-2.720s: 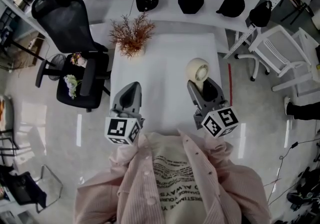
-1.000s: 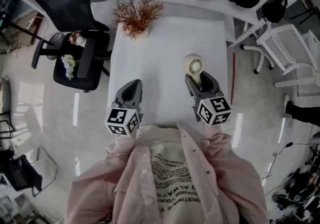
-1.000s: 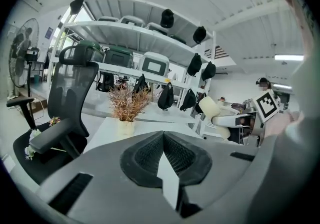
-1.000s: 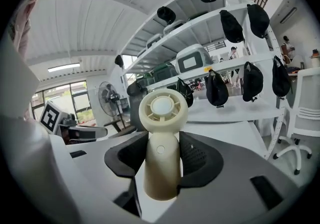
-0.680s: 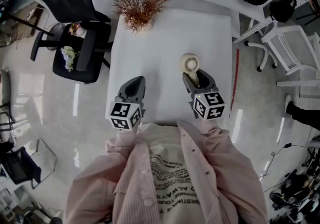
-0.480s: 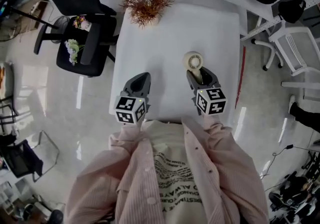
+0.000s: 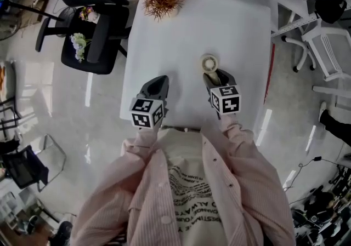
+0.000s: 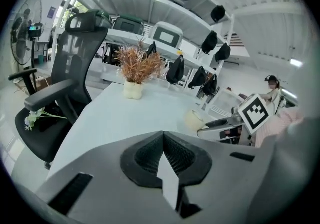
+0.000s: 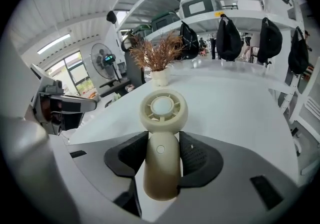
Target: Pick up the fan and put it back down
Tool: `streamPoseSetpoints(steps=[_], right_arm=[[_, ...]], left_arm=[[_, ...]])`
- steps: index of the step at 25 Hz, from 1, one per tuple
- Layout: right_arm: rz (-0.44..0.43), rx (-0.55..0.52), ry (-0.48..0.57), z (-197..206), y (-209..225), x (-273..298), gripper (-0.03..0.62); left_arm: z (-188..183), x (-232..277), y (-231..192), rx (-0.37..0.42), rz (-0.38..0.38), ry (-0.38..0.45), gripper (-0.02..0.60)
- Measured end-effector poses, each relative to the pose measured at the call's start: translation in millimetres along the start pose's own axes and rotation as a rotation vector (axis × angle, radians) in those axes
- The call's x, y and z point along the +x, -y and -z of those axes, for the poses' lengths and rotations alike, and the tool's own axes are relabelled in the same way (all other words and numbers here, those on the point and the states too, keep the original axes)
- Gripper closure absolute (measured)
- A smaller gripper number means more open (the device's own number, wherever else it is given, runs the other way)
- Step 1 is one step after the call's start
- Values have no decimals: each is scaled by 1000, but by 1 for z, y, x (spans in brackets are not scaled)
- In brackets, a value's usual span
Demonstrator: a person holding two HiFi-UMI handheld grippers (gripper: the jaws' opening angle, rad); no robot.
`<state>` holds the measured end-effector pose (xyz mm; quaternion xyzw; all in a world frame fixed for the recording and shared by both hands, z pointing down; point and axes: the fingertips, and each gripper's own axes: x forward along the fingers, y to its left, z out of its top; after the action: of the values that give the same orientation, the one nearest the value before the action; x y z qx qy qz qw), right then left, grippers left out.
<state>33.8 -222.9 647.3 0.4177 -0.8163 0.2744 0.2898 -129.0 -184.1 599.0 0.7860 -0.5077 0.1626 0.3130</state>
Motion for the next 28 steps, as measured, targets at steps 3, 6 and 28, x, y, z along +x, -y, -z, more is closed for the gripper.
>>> streamPoseSetpoints(steps=[3,6,28], right_arm=[[6,-5,-46,11,1,9,408],[7,2,-76,19,1,14,410],[31,-44,-127,37,1,22,408]], left_arm=[[12,1,-2,-18,-3,-29,580],[20,2,-2,-27,2,-51,580],[40,1,-7,-61,-8,-101,580]])
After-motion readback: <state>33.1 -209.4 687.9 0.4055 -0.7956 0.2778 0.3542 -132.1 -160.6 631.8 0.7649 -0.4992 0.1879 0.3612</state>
